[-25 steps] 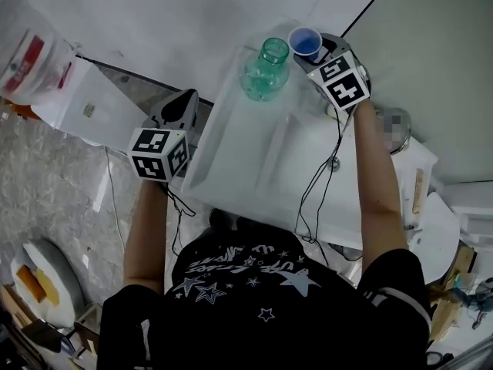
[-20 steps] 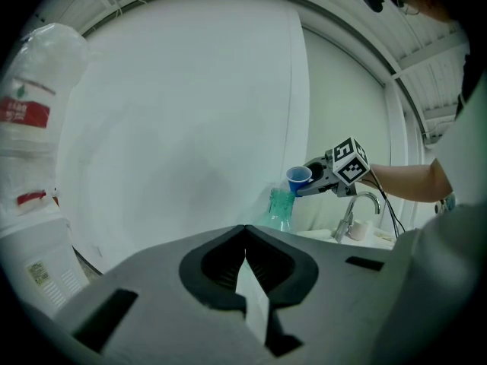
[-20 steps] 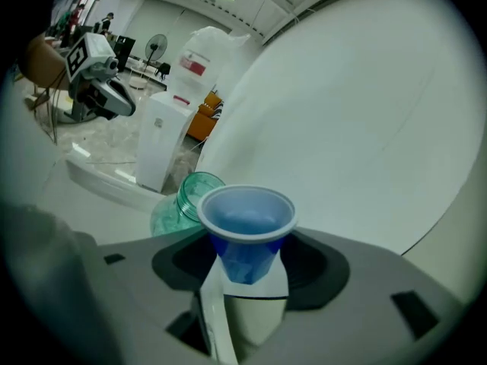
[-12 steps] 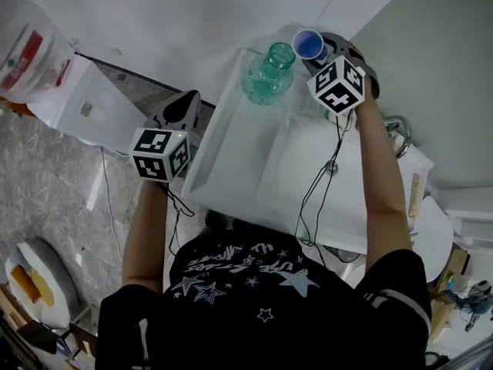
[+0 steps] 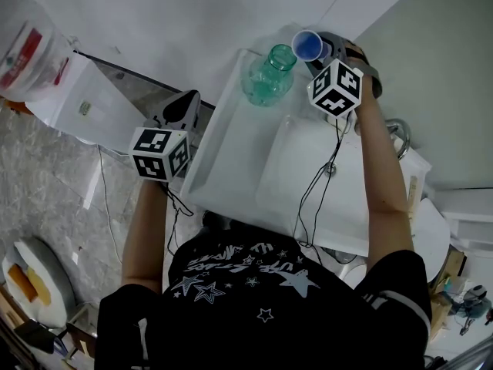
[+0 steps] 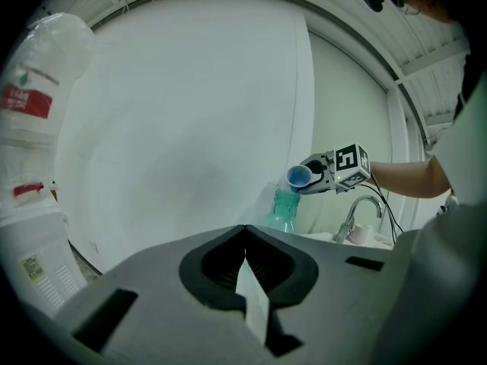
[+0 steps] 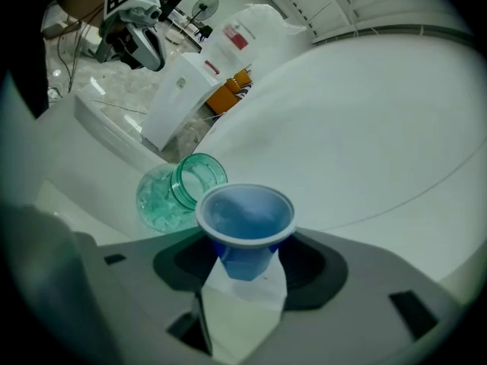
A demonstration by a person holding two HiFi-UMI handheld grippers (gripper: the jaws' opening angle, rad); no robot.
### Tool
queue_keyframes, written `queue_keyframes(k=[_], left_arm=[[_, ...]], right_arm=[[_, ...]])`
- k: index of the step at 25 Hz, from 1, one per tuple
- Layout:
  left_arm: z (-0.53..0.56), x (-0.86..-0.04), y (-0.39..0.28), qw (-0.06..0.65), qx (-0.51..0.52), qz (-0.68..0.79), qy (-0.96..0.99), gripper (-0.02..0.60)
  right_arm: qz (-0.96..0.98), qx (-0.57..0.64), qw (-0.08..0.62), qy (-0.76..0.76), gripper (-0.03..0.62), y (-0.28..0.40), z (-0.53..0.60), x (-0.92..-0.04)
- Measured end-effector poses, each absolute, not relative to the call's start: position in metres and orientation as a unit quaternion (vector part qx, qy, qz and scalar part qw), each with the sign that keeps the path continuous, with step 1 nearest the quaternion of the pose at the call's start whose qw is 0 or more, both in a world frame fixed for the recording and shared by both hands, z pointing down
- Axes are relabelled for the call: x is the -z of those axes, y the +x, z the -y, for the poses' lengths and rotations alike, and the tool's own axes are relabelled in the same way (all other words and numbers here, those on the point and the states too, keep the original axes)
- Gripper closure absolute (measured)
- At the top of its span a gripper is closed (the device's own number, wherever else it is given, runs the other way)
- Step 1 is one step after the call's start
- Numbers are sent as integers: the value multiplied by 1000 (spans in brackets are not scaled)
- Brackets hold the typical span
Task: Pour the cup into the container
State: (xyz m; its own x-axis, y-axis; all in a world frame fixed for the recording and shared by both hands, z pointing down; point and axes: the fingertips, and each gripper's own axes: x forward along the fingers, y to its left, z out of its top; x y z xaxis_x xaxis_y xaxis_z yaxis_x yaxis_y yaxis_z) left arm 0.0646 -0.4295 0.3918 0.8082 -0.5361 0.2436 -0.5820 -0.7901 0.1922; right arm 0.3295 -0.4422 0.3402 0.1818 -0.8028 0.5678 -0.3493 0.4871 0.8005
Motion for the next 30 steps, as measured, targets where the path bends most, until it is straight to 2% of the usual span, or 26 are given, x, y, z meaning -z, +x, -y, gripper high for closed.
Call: queue_keyframes(k=[13, 30], left_arm=[[426, -390, 67, 132, -85, 296, 942, 572], [428, -390, 62, 136, -77, 297, 942, 572]], right_arm=[[539, 256, 668, 445, 345, 332, 445, -335], [470, 310, 710, 423, 347, 329, 452, -337]])
